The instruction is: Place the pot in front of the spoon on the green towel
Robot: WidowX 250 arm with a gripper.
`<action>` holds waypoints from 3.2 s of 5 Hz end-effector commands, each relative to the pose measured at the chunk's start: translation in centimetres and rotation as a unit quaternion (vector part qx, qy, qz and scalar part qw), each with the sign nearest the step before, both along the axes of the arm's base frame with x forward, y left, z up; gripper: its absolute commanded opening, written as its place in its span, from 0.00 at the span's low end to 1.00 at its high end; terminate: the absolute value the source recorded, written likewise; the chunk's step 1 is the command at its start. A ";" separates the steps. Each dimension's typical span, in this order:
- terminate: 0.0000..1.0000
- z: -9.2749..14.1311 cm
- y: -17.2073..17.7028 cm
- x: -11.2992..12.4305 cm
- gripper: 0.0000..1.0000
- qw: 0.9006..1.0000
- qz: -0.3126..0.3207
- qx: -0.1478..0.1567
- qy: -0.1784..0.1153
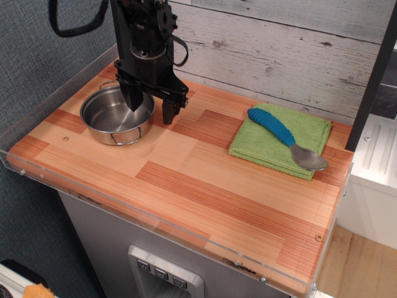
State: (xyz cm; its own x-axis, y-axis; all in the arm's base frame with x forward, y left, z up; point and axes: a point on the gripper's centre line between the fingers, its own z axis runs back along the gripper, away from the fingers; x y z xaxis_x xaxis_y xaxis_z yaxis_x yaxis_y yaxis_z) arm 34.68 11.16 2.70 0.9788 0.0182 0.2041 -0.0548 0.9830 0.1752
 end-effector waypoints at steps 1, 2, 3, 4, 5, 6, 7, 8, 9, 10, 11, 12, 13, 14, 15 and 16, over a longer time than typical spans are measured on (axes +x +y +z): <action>0.00 0.3 -0.1 1.0 1.00 1.000 0.006 0.000 -0.003; 0.00 0.0 0.1 0.9 0.00 1.000 0.011 -0.006 -0.002; 0.00 0.1 0.3 0.5 0.00 1.000 0.019 -0.007 -0.002; 0.00 0.3 0.6 -0.3 0.00 1.000 0.023 -0.019 -0.006; 0.00 1.0 0.1 -1.3 0.00 1.000 0.025 -0.010 -0.005; 0.00 1.7 -0.2 -2.2 0.00 1.000 0.030 -0.003 -0.005; 0.00 2.8 -1.2 -3.2 0.00 0.999 0.043 0.003 -0.008; 0.00 3.7 -3.4 -3.5 0.00 0.997 0.074 0.015 -0.007; 0.00 4.0 -5.2 -3.8 0.00 0.994 0.105 0.026 -0.015; 0.00 4.2 -7.9 -4.5 0.00 0.988 0.151 -0.003 -0.023; 0.00 4.0 -10.5 -4.5 0.00 0.983 0.182 -0.008 -0.014; 0.00 3.5 -13.6 -4.6 0.00 0.973 0.229 -0.005 -0.012; 0.00 2.6 -15.9 -4.4 0.00 0.960 0.281 -0.007 -0.014; 0.00 1.4 -17.7 -4.2 0.00 0.947 0.320 -0.031 -0.013; 0.00 0.3 -18.9 -3.8 0.00 0.940 0.339 -0.043 -0.011; 0.00 -0.5 -19.9 -3.7 0.00 0.934 0.355 -0.045 -0.009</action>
State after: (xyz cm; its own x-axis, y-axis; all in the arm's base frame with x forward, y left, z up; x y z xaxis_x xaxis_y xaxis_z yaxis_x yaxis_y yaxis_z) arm 29.63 -8.30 1.14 0.7157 0.6781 0.1674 -0.6977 0.7048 0.1279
